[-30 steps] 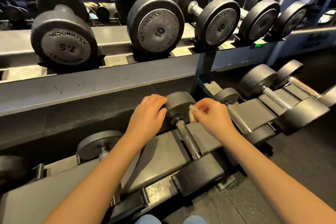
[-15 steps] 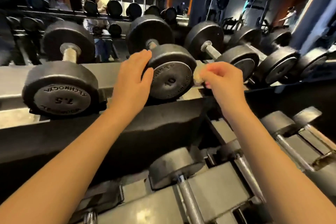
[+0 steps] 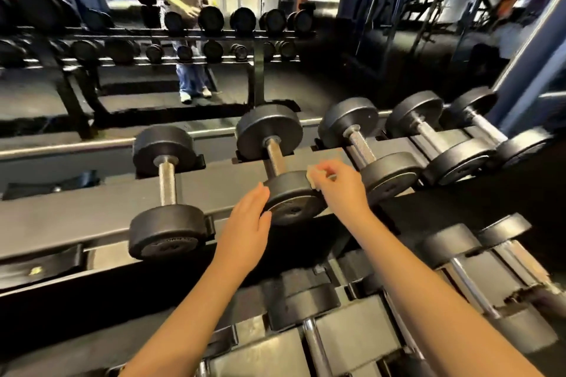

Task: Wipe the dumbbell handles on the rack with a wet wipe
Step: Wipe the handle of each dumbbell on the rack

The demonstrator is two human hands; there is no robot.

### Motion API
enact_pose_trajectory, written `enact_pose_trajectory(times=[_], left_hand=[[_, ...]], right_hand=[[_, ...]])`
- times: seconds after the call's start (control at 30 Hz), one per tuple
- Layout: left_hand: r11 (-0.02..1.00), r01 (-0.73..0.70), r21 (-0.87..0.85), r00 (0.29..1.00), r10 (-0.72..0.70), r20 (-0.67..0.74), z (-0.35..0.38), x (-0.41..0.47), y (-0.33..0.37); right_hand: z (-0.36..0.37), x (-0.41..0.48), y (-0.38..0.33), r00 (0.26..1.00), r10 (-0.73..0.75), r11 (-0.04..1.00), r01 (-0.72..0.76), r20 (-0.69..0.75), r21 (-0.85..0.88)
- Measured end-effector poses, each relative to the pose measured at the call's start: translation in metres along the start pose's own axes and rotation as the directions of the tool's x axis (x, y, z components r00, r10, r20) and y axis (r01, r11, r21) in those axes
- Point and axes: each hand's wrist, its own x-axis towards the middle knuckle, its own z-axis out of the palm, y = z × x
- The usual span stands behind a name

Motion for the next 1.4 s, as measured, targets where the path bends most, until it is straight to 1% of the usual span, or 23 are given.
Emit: enact_pose_trajectory(times=[0.13,0.2,0.3,0.37,0.5,0.6,0.67,0.77,0.83,0.97,1.03,1.1,1.23,1.33,1.4], left_hand=[[0.991,0.109,0.082,0.979,-0.121,0.163,-0.025,0.003,0.021],[0.982,0.121,0.142,0.964,-0.150,0.218,-0.033,0.006,0.029],[0.967,0.105,0.232,0.952,-0.166,0.259,-0.040,0.010,0.033],[0.963,0.089,0.254,0.945,-0.162,0.283,-0.042,0.011,0.030],[0.978,0.058,0.200,0.942,-0.120,0.313,-0.047,0.020,0.017],[0.981,0.026,0.192,0.948,-0.085,0.305,-0.053,0.038,0.006],[0.983,0.065,0.172,0.960,-0.109,0.257,-0.057,0.057,-0.003],[0.986,0.108,0.125,0.972,-0.131,0.195,-0.062,0.092,-0.015],[0.987,0.105,0.121,0.976,-0.125,0.181,-0.066,0.112,-0.020],[0.988,0.080,0.129,0.985,-0.098,0.143,-0.073,0.143,-0.023],[0.989,0.057,0.135,0.988,-0.075,0.132,-0.074,0.158,-0.020],[0.985,0.038,0.167,0.987,-0.063,0.147,-0.072,0.170,-0.018],[0.985,0.033,0.167,0.989,-0.056,0.139,-0.065,0.178,-0.022],[0.985,0.016,0.172,0.991,-0.039,0.131,-0.065,0.176,-0.025],[0.983,-0.008,0.182,0.991,-0.017,0.133,-0.067,0.176,-0.025]], right_hand=[[-0.012,-0.005,-0.015,0.994,0.064,0.998,-0.062,0.091,-0.024],[-0.016,-0.006,-0.021,0.993,0.064,0.996,-0.057,0.103,-0.068],[-0.015,-0.004,-0.025,0.991,0.058,0.992,-0.043,0.121,-0.122],[-0.014,0.001,-0.027,0.989,0.060,0.989,-0.041,0.135,-0.141],[-0.010,0.013,-0.036,0.986,0.051,0.988,-0.028,0.157,-0.149],[-0.005,0.018,-0.040,0.986,0.042,0.979,-0.008,0.164,-0.202],[-0.001,0.021,-0.040,0.986,0.025,0.975,0.013,0.165,-0.222],[0.002,0.030,-0.042,0.987,0.029,0.975,0.007,0.158,-0.223],[0.004,0.039,-0.046,0.985,0.048,0.970,-0.006,0.168,-0.245],[0.012,0.055,-0.051,0.965,0.107,0.952,-0.029,0.241,-0.306],[0.015,0.062,-0.051,0.961,0.122,0.945,-0.036,0.249,-0.324],[0.019,0.069,-0.050,0.960,0.135,0.946,-0.051,0.246,-0.320],[0.028,0.083,-0.044,0.951,0.194,0.947,-0.117,0.242,-0.300],[0.042,0.093,-0.036,0.942,0.251,0.954,-0.202,0.223,-0.222],[0.052,0.102,-0.034,0.949,0.260,0.957,-0.229,0.178,-0.177]])
